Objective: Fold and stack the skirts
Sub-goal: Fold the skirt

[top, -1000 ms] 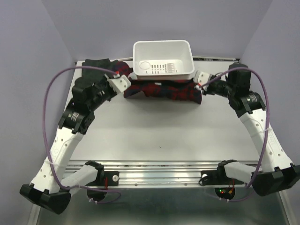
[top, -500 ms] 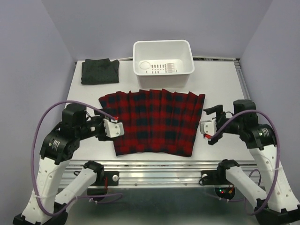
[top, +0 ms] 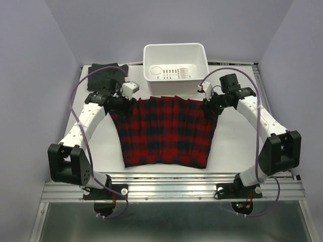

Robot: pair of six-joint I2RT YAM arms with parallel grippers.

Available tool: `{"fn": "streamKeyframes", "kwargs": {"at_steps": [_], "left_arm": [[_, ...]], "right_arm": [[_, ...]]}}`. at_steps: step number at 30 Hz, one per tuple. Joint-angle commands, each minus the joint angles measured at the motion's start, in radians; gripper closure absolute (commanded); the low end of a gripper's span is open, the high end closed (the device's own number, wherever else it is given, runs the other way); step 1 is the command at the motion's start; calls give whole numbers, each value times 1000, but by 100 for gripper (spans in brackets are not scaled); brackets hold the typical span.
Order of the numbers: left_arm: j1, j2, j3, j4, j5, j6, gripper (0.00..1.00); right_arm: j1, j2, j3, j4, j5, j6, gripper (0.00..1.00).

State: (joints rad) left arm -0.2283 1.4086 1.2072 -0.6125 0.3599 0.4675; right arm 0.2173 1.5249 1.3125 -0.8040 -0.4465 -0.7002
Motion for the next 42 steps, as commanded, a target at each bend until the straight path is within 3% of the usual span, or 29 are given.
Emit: {"fn": "streamKeyframes", "kwargs": {"at_steps": [1, 10, 17, 24, 27, 31, 35, 37, 39, 42], "left_arm": [[148, -31, 25, 54, 129, -295, 41], [336, 42, -81, 106, 93, -452, 33], [386, 95, -90, 112, 97, -501, 32], [425, 101, -88, 171, 126, -475, 33], [416, 118, -45, 145, 175, -310, 37], [370, 81, -17, 106, 136, -94, 40], [328, -40, -95, 126, 125, 417, 36], [320, -132, -194, 134, 116, 639, 30], [320, -195, -323, 199, 90, 919, 27], [354, -249, -390, 321, 117, 958, 28]], "right_arm": [[92, -2, -47, 63, 109, 126, 35], [154, 129, -202, 143, 324, 68, 35], [250, 139, -252, 106, 336, 2, 36], [260, 170, -321, 242, 572, -157, 34], [260, 176, -351, 276, 653, -267, 33], [225, 178, -378, 382, 713, -349, 30], [202, 185, -306, 433, 736, -357, 28], [202, 169, -216, 396, 712, -273, 24], [202, 144, -129, 240, 643, -190, 20], [221, 92, 52, 50, 424, 76, 15]]}}
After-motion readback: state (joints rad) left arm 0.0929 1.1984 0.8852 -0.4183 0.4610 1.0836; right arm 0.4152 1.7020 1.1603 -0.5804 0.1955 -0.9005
